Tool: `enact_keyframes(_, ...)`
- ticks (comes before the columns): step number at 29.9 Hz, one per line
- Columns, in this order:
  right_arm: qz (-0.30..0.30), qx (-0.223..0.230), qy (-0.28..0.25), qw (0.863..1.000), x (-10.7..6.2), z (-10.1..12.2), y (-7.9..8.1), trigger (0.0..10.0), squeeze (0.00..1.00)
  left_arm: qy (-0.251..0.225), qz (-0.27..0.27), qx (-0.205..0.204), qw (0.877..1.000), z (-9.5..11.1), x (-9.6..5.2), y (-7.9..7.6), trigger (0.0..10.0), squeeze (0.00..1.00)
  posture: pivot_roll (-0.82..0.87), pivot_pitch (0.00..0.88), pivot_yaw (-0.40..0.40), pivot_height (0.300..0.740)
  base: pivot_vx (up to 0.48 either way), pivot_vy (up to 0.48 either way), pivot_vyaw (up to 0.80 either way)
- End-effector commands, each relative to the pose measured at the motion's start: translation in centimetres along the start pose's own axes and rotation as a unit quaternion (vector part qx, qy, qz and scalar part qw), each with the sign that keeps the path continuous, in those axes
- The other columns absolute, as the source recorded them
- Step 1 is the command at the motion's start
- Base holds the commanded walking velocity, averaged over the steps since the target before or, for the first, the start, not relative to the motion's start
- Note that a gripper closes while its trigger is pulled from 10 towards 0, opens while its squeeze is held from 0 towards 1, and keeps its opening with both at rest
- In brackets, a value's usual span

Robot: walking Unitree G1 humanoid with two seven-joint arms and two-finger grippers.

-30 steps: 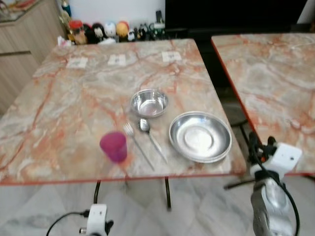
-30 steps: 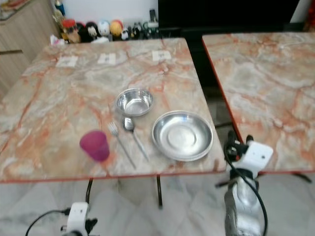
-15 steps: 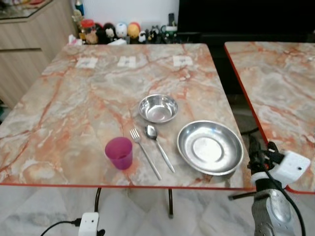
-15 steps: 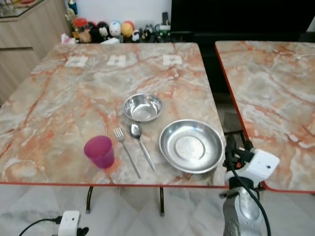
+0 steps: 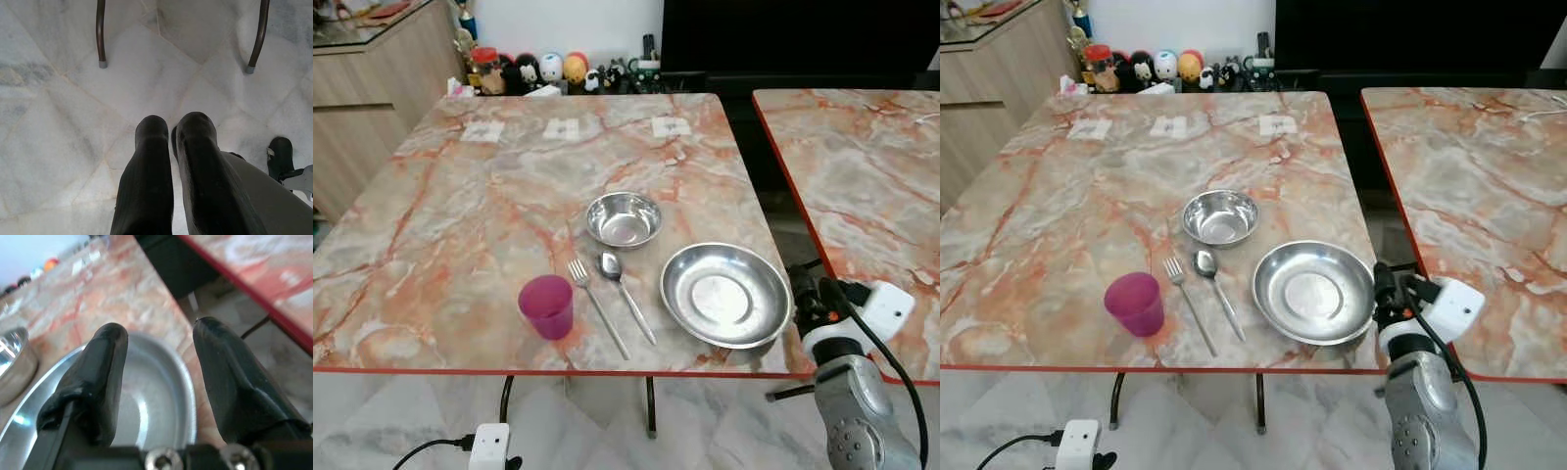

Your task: Setting the table

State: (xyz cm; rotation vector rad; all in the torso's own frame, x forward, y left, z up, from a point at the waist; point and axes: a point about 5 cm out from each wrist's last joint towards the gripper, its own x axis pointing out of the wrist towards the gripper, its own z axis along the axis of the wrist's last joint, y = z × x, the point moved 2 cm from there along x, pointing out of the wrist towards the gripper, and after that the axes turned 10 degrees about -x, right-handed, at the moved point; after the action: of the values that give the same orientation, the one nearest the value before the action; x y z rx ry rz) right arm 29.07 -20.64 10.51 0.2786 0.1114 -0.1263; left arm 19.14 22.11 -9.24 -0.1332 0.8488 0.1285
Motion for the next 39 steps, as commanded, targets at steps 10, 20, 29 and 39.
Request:
enact_keyframes(10, -0.031, 0.019, 0.033, 0.999, 0.6, -1.2, -0.8, 10.0, 0.0, 0.008, 0.004, 0.007, 1.0, -0.5, -0.2, 0.4, 10.0, 0.0, -0.11, 0.06, 0.017, 0.74, 0.0, 0.0, 0.0)
enact_keyframes(20, -0.003, 0.023, 0.077, 0.997, 1.7, -3.0, -0.2, 10.0, 0.0, 0.009, 0.01, 0.002, 1.0, -0.4, -0.2, 0.6, 10.0, 0.0, -0.1, 0.095, 0.018, 0.74, 0.0, 0.0, 0.0)
enact_keyframes(29, 0.005, 0.013, 0.083, 0.996, 2.2, -3.2, -0.1, 0.0, 0.0, 0.009, 0.012, 0.001, 1.0, -0.4, -0.2, 0.7, 10.0, 0.0, -0.1, 0.103, 0.018, 0.74, 0.0, 0.0, 0.0)
enact_keyframes(39, 0.005, 0.012, 0.09, 0.996, 2.1, -3.7, 0.0, 0.0, 0.0, 0.009, 0.009, 0.009, 1.0, -0.4, -0.2, 0.7, 10.0, 0.0, -0.1, 0.105, 0.019, 0.74, 0.0, 0.0, 0.0)
